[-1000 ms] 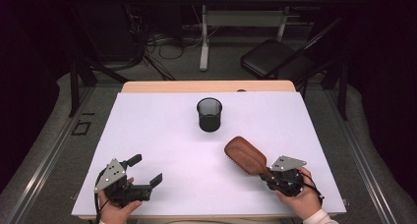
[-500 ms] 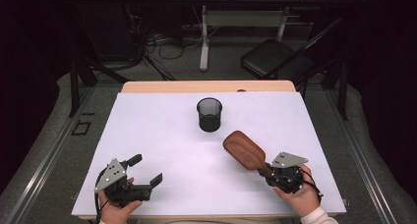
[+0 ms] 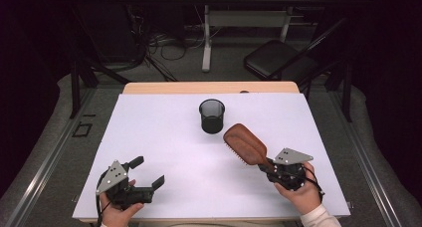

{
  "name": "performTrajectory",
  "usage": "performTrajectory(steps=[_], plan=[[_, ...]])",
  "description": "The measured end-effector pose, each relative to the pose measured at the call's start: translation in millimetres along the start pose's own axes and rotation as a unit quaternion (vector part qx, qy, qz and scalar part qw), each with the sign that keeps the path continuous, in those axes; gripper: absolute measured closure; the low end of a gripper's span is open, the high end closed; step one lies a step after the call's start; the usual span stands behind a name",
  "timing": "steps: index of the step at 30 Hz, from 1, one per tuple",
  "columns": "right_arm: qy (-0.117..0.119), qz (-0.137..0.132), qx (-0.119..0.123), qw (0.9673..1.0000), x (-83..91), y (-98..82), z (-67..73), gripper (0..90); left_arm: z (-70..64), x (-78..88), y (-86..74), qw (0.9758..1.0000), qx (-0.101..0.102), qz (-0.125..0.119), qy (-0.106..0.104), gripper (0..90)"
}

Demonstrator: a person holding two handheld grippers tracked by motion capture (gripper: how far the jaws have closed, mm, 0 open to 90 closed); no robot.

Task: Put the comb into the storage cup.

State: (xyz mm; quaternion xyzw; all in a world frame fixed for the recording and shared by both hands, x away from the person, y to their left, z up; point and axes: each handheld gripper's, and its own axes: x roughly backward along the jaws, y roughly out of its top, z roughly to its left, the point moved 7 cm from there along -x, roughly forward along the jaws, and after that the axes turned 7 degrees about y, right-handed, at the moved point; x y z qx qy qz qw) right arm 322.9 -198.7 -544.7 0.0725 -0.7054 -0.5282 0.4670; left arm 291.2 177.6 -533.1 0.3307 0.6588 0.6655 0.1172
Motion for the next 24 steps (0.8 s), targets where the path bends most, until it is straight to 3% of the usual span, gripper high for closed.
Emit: performTrajectory(steps=[24], plan=[[-0.002,-0.060,0.010,0.9982,-0.6,44.8,-0.7,71.9,0.7,-0.5,-0.3,1.0000,0.001,0.000,0.000,1.4]])
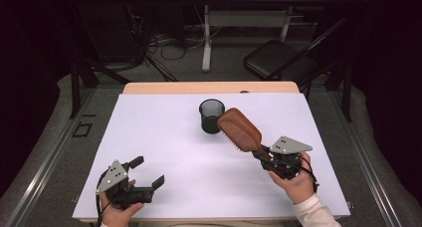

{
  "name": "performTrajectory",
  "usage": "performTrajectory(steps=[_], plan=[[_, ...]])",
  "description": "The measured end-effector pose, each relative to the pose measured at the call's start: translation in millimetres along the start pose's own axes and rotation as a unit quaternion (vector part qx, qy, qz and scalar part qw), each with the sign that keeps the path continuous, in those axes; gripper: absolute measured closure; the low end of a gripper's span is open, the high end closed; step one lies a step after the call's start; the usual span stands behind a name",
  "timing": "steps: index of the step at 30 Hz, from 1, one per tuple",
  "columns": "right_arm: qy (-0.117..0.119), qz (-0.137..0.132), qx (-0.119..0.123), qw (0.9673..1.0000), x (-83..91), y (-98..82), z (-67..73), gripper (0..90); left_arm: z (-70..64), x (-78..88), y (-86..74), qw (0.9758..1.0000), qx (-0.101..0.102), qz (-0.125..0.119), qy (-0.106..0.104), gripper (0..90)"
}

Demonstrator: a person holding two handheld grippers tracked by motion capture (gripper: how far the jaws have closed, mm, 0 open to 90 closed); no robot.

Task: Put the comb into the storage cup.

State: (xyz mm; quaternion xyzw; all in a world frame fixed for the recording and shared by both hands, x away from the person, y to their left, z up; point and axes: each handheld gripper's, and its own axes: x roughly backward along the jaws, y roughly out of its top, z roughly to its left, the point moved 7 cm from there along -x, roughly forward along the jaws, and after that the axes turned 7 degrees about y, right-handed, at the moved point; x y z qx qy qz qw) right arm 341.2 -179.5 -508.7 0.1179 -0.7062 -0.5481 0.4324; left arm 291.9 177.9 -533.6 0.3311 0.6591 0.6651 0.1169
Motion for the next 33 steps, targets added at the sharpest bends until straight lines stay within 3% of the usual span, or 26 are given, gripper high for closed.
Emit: performTrajectory(steps=[33], plan=[[-0.003,-0.055,0.005,0.9985,-15.7,44.3,-4.9,71.9,0.4,-0.5,0.3,1.0000,-0.001,-0.003,-0.001,1.6]])
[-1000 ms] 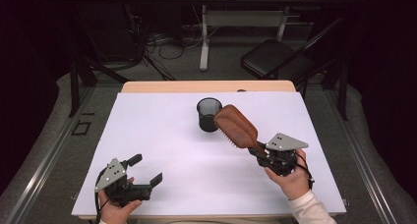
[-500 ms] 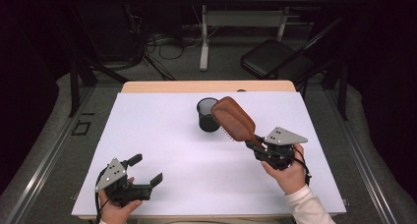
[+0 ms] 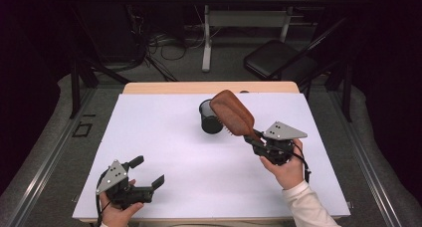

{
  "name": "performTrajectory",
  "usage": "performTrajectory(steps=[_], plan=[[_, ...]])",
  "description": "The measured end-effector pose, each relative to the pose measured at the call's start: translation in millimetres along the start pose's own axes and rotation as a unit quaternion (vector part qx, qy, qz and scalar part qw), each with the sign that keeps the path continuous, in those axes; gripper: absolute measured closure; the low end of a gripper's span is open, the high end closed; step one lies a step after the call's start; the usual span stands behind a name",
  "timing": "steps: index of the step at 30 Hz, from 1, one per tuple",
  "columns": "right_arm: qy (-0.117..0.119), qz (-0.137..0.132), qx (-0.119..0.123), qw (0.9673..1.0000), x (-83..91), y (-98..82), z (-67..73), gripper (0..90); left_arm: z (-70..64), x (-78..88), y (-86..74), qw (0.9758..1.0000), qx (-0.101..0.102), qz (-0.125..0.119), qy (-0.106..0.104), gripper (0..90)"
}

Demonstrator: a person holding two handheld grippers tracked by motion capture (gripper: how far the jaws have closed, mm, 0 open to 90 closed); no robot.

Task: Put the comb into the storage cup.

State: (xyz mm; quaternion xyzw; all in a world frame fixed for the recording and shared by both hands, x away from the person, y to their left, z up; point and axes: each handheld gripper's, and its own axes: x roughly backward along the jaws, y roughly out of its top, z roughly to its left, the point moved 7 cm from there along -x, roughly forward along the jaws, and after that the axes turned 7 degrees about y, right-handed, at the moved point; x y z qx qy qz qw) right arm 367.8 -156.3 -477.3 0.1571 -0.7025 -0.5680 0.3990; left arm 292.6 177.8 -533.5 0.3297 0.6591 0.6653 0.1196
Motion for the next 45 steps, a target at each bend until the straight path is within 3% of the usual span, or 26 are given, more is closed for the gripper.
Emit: performTrajectory(steps=[13,28,36,45], plan=[[0.002,-0.020,0.003,0.9998,-18.4,16.1,2.1,71.9,0.0,-0.2,0.1,1.0000,0.001,0.000,-0.002,1.6],[-0.002,-0.031,0.013,0.9994,-24.2,17.8,-1.3,71.9,0.2,-2.6,-0.3,1.0000,0.002,0.003,-0.004,1.8],[-0.002,-0.034,0.033,0.9989,-24.4,17.5,-1.3,71.9,3.6,-6.9,-2.2,0.9999,0.011,0.008,-0.002,2.3],[-0.001,-0.026,0.043,0.9987,-25.9,11.3,1.6,71.9,8.8,-10.6,0.4,0.9998,0.006,0.008,0.015,3.5]])
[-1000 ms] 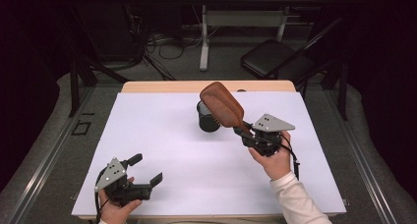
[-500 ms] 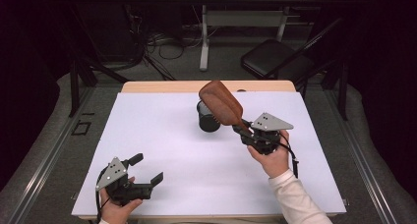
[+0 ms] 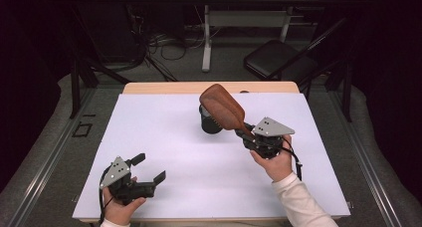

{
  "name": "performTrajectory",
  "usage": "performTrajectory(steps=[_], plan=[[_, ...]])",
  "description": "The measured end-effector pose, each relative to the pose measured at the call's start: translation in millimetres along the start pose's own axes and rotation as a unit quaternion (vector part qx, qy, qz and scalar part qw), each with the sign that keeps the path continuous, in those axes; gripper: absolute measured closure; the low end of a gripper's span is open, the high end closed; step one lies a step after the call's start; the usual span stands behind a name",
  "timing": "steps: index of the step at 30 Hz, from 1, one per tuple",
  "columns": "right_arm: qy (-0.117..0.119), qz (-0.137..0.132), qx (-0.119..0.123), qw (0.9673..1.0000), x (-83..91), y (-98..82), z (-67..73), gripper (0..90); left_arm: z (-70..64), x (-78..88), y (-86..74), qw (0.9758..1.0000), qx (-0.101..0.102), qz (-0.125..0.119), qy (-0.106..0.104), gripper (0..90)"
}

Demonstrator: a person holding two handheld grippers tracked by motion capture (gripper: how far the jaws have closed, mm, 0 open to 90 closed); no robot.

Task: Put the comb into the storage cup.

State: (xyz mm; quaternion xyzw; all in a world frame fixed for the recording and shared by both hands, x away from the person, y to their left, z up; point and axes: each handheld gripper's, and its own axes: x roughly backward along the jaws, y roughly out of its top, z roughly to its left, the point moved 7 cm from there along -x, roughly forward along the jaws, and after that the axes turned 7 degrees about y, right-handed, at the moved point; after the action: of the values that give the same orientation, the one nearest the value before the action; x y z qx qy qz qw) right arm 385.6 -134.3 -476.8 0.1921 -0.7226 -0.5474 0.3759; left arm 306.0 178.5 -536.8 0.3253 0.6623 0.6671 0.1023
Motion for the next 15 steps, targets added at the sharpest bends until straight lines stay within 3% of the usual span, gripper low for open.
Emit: performTrajectory(steps=[4,7,15], plan=[[0.002,0.001,-0.001,1.0000,-0.4,-1.6,1.7,71.9,4.6,-0.7,3.6,0.9999,0.010,0.001,0.007,3.5],[0.003,0.001,0.000,1.0000,-0.9,-1.4,3.5,71.9,7.6,-2.9,8.2,0.9995,0.030,0.012,0.002,3.5],[0.003,-0.003,0.005,1.0000,0.5,0.0,7.2,71.9,10.8,-11.8,20.7,0.9979,0.053,0.037,-0.004,3.5]])
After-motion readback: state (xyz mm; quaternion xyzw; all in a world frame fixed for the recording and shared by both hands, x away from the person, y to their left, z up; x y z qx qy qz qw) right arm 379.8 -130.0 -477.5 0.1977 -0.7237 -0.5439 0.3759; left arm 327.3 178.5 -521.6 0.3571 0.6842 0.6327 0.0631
